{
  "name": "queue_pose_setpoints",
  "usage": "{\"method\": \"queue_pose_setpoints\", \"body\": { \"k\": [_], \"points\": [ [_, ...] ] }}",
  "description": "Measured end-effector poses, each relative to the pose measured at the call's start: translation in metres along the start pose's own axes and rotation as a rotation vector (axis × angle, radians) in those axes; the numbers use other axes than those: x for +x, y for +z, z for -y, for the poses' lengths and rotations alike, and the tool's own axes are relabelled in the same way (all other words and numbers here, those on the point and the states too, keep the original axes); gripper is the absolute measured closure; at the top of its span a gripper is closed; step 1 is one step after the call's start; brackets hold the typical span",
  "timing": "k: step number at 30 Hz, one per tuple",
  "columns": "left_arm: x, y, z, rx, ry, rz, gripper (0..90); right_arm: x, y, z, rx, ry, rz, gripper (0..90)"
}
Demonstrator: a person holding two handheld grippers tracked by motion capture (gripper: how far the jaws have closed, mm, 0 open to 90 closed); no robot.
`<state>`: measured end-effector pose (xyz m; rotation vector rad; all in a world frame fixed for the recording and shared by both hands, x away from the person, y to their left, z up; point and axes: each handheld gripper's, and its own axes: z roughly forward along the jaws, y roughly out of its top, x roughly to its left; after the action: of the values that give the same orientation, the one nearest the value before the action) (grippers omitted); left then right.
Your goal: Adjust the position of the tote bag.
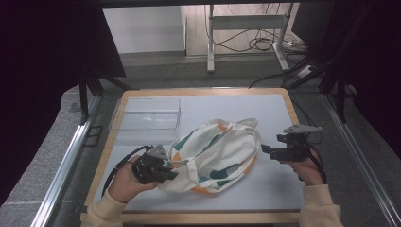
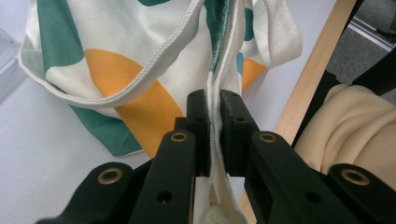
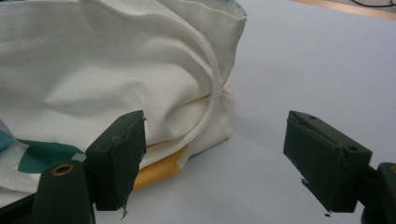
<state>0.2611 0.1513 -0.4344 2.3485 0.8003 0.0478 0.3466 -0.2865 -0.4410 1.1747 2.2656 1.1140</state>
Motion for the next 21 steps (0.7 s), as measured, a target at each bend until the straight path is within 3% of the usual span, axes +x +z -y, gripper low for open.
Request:
{"method": "queue_pose_setpoints", "body": {
  "k": [7,15,21],
  "points": [
    [0.003,-0.001,0.000,-0.001,0.004,0.013,84.4,-0.001,-0.005,-0.001,-0.024,-0.013,0.004,23.1],
    [0.004,-0.002,0.002,-0.006,0.009,0.012,84.3,0.003,-0.014,-0.013,-0.066,-0.069,-0.005,26.2],
    [0.005,-0.001,0.003,-0.005,0.008,0.017,84.3,-0.004,-0.010,-0.026,-0.036,-0.118,-0.022,27.0]
  ]
}}
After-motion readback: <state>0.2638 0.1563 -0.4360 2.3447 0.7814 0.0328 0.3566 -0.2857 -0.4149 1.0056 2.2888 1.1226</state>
